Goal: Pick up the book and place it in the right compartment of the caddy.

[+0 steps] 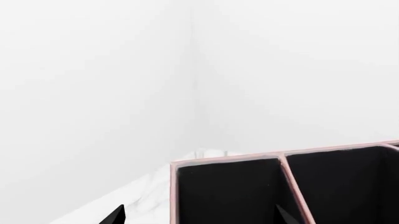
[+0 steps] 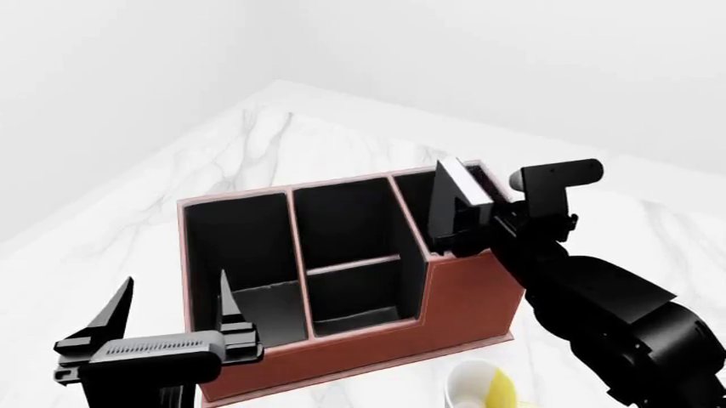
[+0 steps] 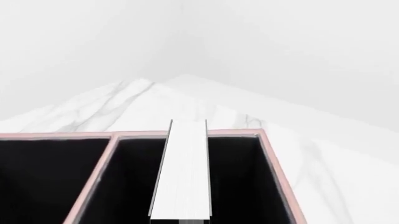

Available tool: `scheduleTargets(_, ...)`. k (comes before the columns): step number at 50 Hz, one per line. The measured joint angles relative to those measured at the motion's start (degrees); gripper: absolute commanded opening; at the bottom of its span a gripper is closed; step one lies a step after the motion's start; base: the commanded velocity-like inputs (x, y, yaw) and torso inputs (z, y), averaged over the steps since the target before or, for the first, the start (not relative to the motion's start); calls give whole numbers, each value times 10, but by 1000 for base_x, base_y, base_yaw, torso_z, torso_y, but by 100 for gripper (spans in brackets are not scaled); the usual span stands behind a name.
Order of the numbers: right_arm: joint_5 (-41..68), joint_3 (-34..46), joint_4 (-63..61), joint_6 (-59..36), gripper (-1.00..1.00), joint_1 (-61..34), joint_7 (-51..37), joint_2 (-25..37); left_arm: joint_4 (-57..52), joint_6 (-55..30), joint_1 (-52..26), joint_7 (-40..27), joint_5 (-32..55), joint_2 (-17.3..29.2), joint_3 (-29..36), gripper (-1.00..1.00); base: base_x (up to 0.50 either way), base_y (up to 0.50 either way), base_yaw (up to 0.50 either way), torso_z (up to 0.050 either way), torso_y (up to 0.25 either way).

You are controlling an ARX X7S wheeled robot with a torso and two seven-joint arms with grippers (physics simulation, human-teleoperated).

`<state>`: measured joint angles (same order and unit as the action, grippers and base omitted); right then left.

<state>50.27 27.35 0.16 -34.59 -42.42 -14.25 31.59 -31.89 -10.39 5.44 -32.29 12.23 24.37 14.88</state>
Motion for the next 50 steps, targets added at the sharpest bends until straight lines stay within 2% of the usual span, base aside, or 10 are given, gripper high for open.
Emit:
scheduleTargets(7,-5,1,1,1,-100,0,6,0,0,0,0,-1,1,0,0,100,3,2,3,0,0)
scheduleTargets(8,-5,1,1,1,100,0,7,0,1,1,0,-1,1,0,0,100,0,0,3,0,0)
scheduleTargets(37,-21,-12,-5,11,100,-1,-4,0,1,1,-1,-4,3,2,2,100,0,0,0,0,0)
scheduleTargets(50,-23,-53,-44,73,100,14,-18,2,2,2,-2,-5,4,3,4,100,0,0,0,0,0)
